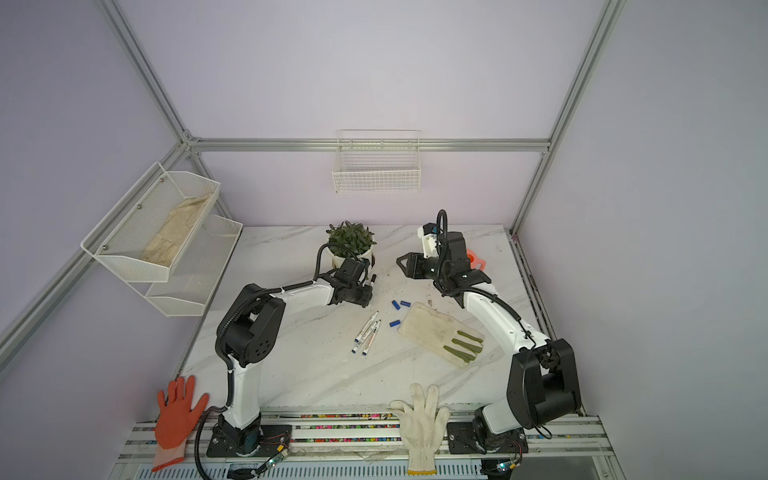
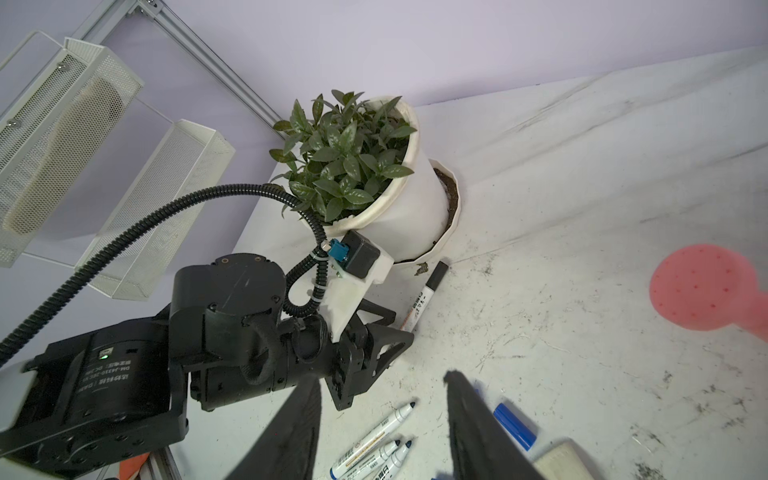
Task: Insert the pens into the pen caps
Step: 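Lower the capped marker beside the plant pot and open the left gripper, then move the left gripper down over the remaining white markers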
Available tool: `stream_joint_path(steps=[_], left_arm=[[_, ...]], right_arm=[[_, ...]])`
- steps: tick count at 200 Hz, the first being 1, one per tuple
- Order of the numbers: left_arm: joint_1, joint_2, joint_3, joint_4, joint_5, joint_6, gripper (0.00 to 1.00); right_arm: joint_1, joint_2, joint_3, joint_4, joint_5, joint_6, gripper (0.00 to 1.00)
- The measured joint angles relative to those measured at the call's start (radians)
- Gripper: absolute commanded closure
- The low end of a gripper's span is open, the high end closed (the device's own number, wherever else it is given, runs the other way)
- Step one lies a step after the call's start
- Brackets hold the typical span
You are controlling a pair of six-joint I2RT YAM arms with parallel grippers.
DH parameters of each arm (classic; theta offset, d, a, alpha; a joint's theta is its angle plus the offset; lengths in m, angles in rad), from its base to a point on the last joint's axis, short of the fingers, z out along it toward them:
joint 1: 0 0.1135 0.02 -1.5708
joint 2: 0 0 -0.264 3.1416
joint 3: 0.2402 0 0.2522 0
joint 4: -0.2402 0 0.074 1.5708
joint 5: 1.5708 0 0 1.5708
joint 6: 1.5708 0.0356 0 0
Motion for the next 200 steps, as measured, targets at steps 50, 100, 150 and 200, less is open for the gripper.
stream_joint_path(steps=[50, 100, 150, 200], left_arm=[[-0.023, -0.171, -0.123, 0.048, -0.001, 0.059, 0.49], [-0.153, -0.349, -0.333, 0.085, -0.021, 0.054, 0.52], [-0.199, -0.347, -0.365, 0.07, -0.055, 0.017, 0.53], [-0.198, -0.342, -0.365, 0.066, -0.081, 0.013, 0.55]], right_arm=[[0.0, 0.0, 0.0, -0.003, 0.007, 0.0, 0.5], [0.0, 0.0, 0.0, -0.011, 0.011, -0.004, 0.51], [0.0, 0.0, 0.0, -0.011, 0.011, -0.005, 0.52], [0.0, 0.0, 0.0, -0.017, 0.011, -0.006, 0.52]])
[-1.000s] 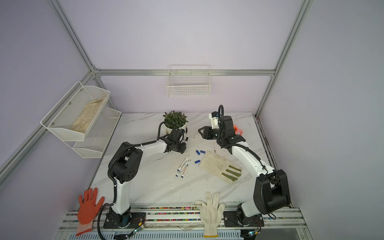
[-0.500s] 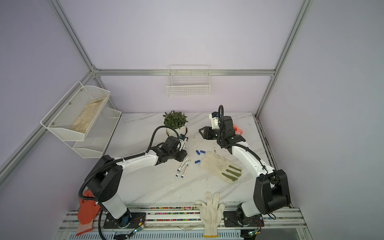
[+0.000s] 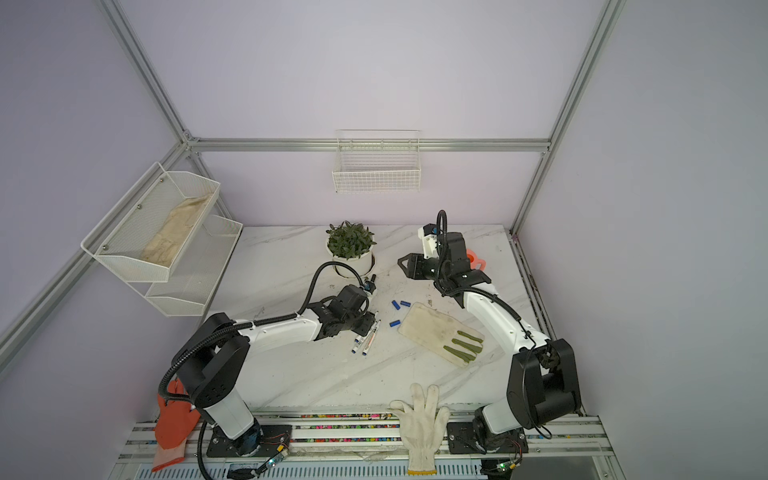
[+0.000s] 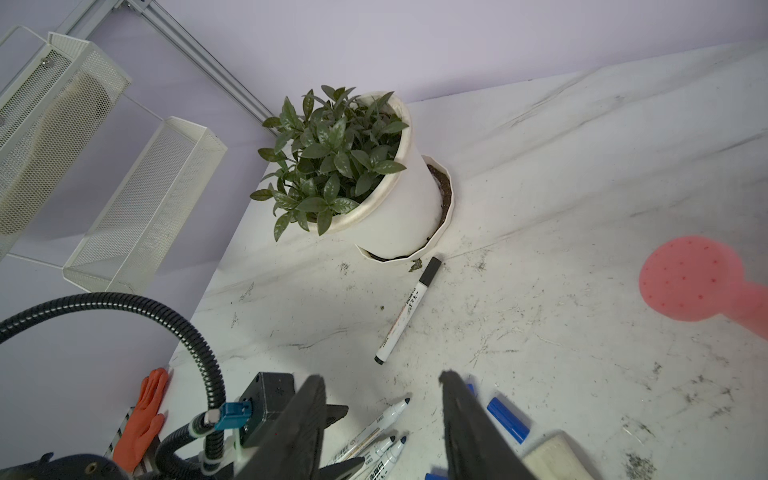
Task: Insert the pens into the pen caps
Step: 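Move the left gripper down over the remaining white markers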
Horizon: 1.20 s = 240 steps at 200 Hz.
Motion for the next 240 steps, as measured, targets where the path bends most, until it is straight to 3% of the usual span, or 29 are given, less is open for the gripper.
stream_joint_path(steps=[240], left_arm=[[0.014, 0.066, -0.016, -0.056, 0.0, -0.001, 0.62]], right_arm=[[0.0, 0.0, 0.0, -0.002, 0.0, -0.003, 0.55]])
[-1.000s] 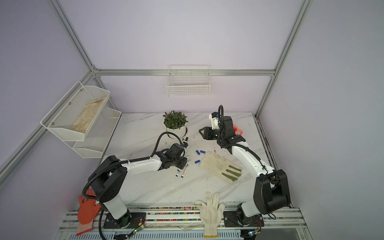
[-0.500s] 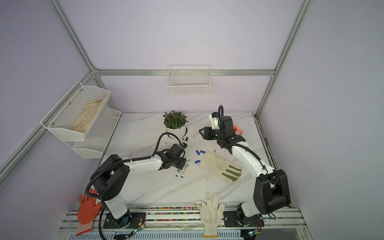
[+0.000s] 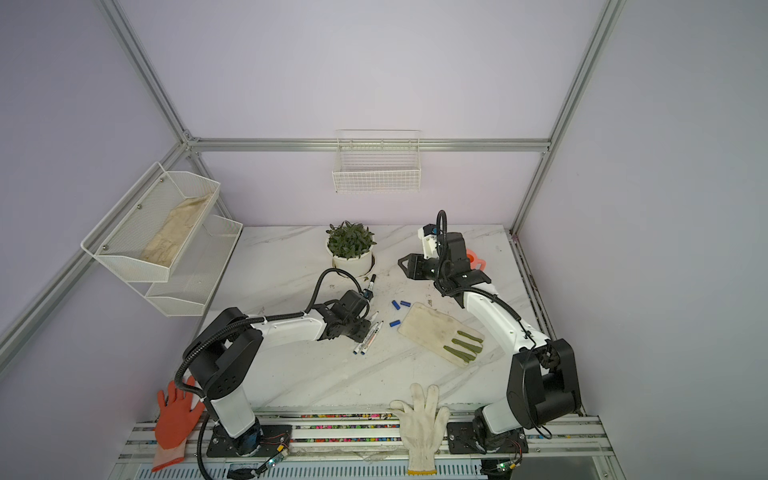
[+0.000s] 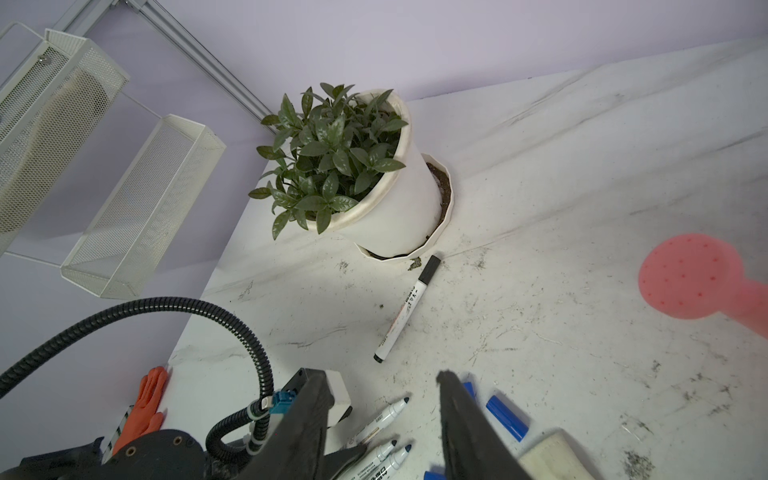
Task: Insert the pens into the pen caps
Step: 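Move the left gripper down over the remaining white markers, then grasp a white marker with the left gripper and lift it upright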
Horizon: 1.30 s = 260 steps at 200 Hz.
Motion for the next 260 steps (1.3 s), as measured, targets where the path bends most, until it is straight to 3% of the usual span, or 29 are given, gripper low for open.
stream_joint_path(steps=[50, 91, 140, 192, 260], left_arm=[[0.005, 0.002, 0.0, -0.001, 0.002, -0.003, 0.79], [0.005, 0.003, 0.003, 0.001, 0.004, 0.005, 1.0], [0.034, -0.025, 0.002, 0.037, 0.064, -0.017, 1.0], [0.092, -0.183, 0.0, 0.306, 0.142, -0.097, 1.0], [0.09, -0.185, 0.0, 0.465, 0.177, -0.11, 1.0]], right_arm=[[0.0, 0.0, 0.0, 0.0, 0.001, 0.001, 0.55], [0.0, 0.0, 0.0, 0.0, 0.014, 0.002, 0.55], [0.0, 0.0, 0.0, -0.016, 0.023, -0.001, 0.55], [0.0, 0.0, 0.0, -0.039, -0.026, -0.017, 0.55], [0.052, 0.021, 0.001, 0.055, -0.132, 0.035, 0.55]])
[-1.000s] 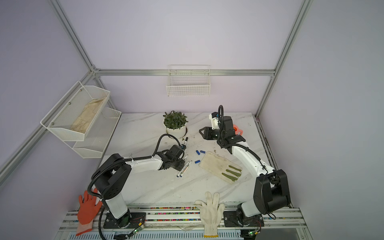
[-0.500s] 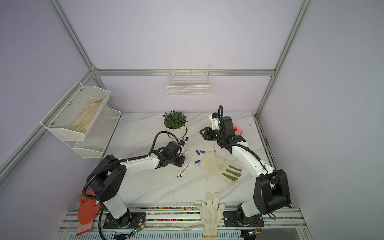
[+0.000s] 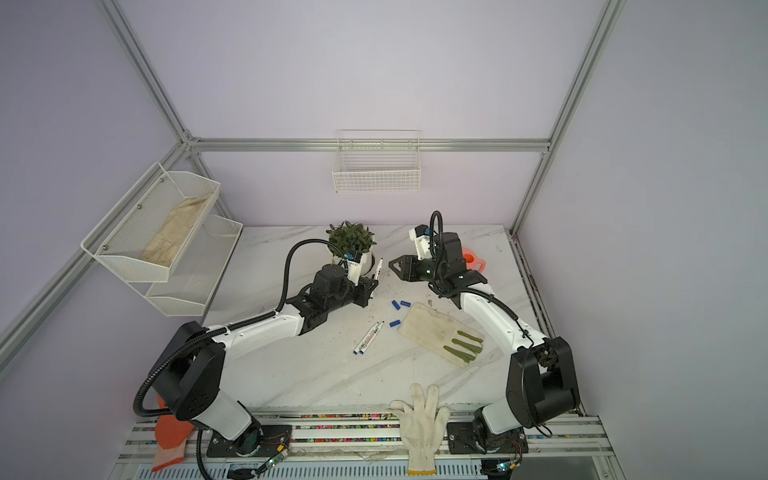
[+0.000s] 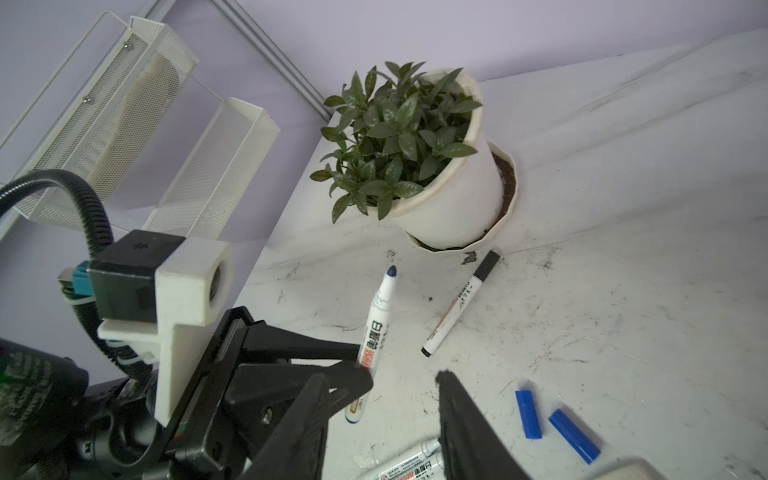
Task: Insert the pens into the pen caps
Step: 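Grasp a white marker with the left gripper and lift it upright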
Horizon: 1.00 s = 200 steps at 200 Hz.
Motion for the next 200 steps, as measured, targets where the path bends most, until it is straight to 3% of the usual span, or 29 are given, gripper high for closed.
stream_joint_path(steps=[93, 110, 154, 186, 200], left_arm=[[-0.038, 0.024, 0.0, 0.081, 0.019, -0.014, 1.0], [-0.046, 0.032, 0.0, 0.089, 0.021, -0.014, 1.0], [-0.048, 0.037, 0.0, 0.104, 0.02, -0.014, 1.0], [-0.048, 0.039, 0.0, 0.111, 0.018, -0.014, 1.0], [-0.048, 0.04, 0.0, 0.112, 0.018, -0.014, 0.83]], right_arm=[[0.023, 0.101, 0.041, -0.005, -0.007, -0.007, 0.59], [0.023, 0.104, 0.048, -0.004, -0.008, -0.01, 0.64], [0.019, 0.121, 0.053, 0.0, -0.023, -0.008, 0.9], [0.019, 0.122, 0.053, 0.005, -0.034, -0.009, 0.98], [0.019, 0.122, 0.053, 0.009, -0.034, -0.01, 0.98]])
